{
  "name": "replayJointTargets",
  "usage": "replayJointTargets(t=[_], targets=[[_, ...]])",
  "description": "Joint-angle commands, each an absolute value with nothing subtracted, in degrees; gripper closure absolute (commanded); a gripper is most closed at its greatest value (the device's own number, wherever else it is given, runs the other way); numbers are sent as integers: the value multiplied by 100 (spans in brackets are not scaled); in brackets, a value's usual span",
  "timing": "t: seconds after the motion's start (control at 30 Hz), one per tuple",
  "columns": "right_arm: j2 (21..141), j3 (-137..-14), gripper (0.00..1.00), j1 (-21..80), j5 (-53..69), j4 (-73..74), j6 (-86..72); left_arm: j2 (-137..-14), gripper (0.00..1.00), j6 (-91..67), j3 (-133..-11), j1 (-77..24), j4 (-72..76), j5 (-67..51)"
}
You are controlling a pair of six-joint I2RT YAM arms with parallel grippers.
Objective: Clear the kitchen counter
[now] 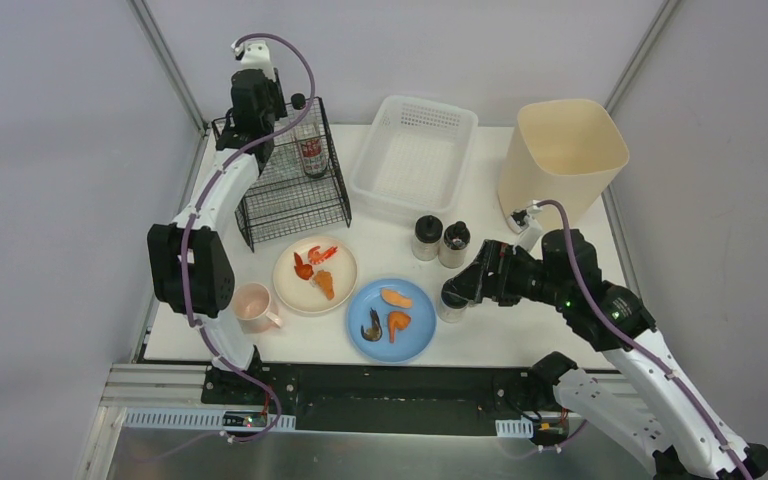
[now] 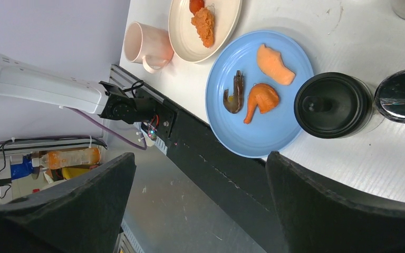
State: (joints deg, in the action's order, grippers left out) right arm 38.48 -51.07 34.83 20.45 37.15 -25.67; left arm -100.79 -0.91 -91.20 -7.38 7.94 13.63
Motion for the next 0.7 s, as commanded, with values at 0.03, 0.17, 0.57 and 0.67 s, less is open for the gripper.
replayJointTargets(t=[0.03,0.17,0.57,0.67], targets=[[3860,-5133,1,3522,2140,3495,-2456,-9598,100,-356,-8946,-711,1428,1369],[3873,-5133,1,3521,2144,3497,-2458,-9602,100,-387,-8758,-704,1520,1404],[3848,-5103,1,3521,2126,3498,-2494,-9455,74,-431,-8166,-706,1873,1502],[3819,-5098,1,3524,2118,3511,-2518,-9400,50,-431,-8064,-703,1932,1457]])
